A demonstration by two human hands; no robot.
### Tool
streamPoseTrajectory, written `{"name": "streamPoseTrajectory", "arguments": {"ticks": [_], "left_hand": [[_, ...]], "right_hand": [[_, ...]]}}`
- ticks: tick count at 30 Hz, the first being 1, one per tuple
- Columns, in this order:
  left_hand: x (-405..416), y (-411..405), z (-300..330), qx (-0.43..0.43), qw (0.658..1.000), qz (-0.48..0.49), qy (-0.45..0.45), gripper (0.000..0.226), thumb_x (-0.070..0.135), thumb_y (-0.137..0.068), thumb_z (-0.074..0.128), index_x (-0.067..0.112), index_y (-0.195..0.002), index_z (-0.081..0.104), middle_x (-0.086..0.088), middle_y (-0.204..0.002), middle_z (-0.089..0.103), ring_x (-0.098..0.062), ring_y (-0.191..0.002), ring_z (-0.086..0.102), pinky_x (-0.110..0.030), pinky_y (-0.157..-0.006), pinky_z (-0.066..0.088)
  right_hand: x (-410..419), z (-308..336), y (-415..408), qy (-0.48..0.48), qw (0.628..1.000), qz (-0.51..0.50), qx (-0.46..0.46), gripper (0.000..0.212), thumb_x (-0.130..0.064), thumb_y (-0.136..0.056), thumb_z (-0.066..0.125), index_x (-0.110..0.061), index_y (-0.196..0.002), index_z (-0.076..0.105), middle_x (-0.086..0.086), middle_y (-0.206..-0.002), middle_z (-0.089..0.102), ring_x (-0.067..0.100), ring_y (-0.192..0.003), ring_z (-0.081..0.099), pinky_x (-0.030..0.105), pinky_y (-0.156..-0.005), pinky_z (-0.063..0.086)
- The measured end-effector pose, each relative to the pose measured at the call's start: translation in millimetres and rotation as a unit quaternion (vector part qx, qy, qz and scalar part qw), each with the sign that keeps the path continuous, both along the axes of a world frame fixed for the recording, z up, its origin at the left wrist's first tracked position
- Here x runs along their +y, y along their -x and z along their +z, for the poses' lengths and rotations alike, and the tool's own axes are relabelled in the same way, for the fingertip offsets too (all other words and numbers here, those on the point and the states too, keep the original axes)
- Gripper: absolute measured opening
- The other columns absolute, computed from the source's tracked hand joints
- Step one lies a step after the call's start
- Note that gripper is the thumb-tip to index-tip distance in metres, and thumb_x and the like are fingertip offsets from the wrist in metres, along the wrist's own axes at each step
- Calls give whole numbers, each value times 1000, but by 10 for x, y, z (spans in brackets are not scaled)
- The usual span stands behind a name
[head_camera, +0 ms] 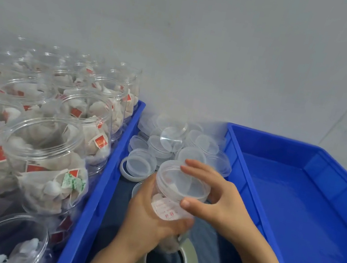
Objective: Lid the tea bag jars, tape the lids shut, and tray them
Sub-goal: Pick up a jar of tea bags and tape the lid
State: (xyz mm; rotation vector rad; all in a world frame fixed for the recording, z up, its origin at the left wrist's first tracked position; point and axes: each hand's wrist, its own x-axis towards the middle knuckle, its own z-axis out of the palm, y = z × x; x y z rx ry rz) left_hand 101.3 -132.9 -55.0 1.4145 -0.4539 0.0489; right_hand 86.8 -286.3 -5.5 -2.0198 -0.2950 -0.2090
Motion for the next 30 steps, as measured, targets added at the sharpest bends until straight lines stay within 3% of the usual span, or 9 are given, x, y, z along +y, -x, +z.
{"name": "streamPoseTrajectory", "arguments": {"ticks": [7, 9, 12, 15, 18, 22, 25, 28, 30], "left_hand": [[-139, 34, -160, -69, 925, 248, -281, 86, 44, -64, 71, 22, -139, 37, 4, -136, 42, -15, -126, 41, -38, -101, 40], [-160, -8, -181, -48, 937, 208, -275, 91, 55, -57, 68, 31, -138, 36, 15, -135, 40, -6, -126, 37, -29, -99, 41], [-183, -68, -113, -16, 982, 101, -158, 87, 57, -46, 68, 42, -126, 38, 33, -123, 42, 8, -120, 42, -8, -91, 37], [-121, -94, -105, -38, 979, 96, -173, 67, 54, -42, 74, 41, -102, 47, 19, -97, 57, 25, -95, 49, 4, -71, 38], [-87, -96, -123, -81, 951, 139, -263, 87, 62, -45, 67, 40, -124, 38, 26, -111, 45, 12, -105, 47, -10, -85, 38], [-188, 2, -164, -139, 913, 208, -321, 72, 44, -68, 67, 23, -132, 43, 8, -127, 48, -12, -120, 45, -26, -98, 37], [-155, 42, -215, -51, 953, 151, -259, 84, 50, -51, 80, 41, -124, 40, 26, -117, 43, 8, -109, 46, -16, -92, 40], [-62, -31, -214, 7, 982, 100, -160, 86, 30, -42, 91, 44, -116, 47, 19, -116, 51, 14, -100, 50, -13, -85, 44], [-37, -89, -167, 29, 993, 45, -104, 85, 24, -40, 90, 37, -116, 52, 11, -115, 58, 5, -99, 58, -22, -82, 51]], "right_hand": [[441, -94, 127, 194, 956, -216, 43, 78, -84, -55, 47, -39, -118, 44, -16, -122, 34, 5, -114, 41, 22, -89, 41], [352, -18, 138, 227, 961, -148, 46, 90, -90, -56, 35, -44, -133, 32, -17, -146, 13, 9, -139, 11, 38, -112, 26], [185, 201, 110, 233, 972, 11, 19, 71, -79, -66, 43, -66, -130, 17, -31, -150, -16, -3, -133, -32, 43, -114, -9], [124, 298, 76, 243, 967, 67, 33, 60, -63, -76, 57, -66, -129, 28, -34, -150, 8, -5, -140, -8, 39, -117, 6], [288, 198, 61, 267, 962, -50, -10, 50, -65, -80, 48, -57, -128, 39, -30, -139, 33, -6, -130, 28, 32, -102, 36], [528, 42, 35, 346, 920, -181, 4, 67, -71, -83, 18, -38, -142, 26, -8, -142, 38, 24, -122, 43, 38, -90, 38], [343, 177, 119, 379, 908, -153, 90, 81, -70, -76, 0, -33, -147, 18, 7, -127, 53, 30, -95, 57, 39, -70, 42], [37, 366, 106, 406, 894, -138, 127, 72, -75, -78, 11, -46, -143, 18, 1, -132, 52, 28, -116, 52, 35, -79, 41], [-42, 354, 54, 374, 919, -72, 106, 78, -82, -65, 18, -59, -138, 10, -14, -153, 22, 20, -143, 14, 42, -107, 26]]}}
